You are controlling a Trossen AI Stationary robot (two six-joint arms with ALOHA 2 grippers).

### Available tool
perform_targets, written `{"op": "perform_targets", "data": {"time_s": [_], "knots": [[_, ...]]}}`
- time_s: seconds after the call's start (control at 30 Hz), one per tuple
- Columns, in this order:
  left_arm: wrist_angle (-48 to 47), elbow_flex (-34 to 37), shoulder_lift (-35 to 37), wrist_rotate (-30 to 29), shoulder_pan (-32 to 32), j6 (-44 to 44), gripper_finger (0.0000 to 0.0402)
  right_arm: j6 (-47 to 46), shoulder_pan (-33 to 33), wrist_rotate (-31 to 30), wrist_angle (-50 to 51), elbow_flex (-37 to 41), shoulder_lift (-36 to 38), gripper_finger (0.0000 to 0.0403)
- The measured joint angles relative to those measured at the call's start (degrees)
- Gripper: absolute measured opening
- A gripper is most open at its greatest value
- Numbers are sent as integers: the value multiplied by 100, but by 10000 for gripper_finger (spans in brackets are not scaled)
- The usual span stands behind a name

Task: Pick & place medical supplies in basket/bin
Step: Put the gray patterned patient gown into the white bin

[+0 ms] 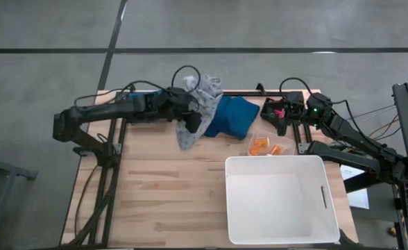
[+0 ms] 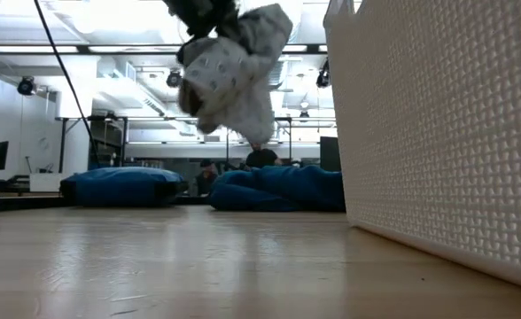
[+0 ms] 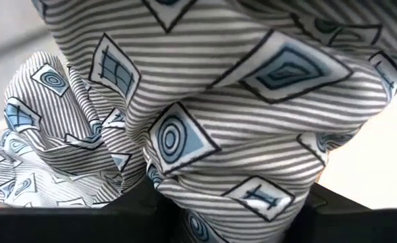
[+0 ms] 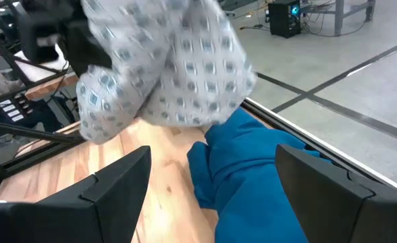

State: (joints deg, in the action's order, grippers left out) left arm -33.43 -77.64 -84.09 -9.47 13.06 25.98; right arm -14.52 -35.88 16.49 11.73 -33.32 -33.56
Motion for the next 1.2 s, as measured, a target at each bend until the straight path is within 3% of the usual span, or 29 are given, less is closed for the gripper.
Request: {"op": "perform_targets", "data": {"time_s": [0.17, 0.3, 0.47, 0.8, 1.2], "knots": [[654, -268, 0, 319, -13, -720, 166, 1, 1, 0, 0, 1, 0, 311], [1337, -388, 0, 707, -89, -675, 166, 1, 1, 0, 0, 0, 0, 311], [2161, -370, 0, 757, -289, -626, 166, 2, 1, 0, 0, 0, 0, 311], [2419, -368, -15, 751, -823, -387, 166, 1, 2, 0, 0, 1, -1, 311], [3223, -440, -275, -1059, -2003, -343, 166, 2, 0, -1, 0, 2, 0, 311]]}}
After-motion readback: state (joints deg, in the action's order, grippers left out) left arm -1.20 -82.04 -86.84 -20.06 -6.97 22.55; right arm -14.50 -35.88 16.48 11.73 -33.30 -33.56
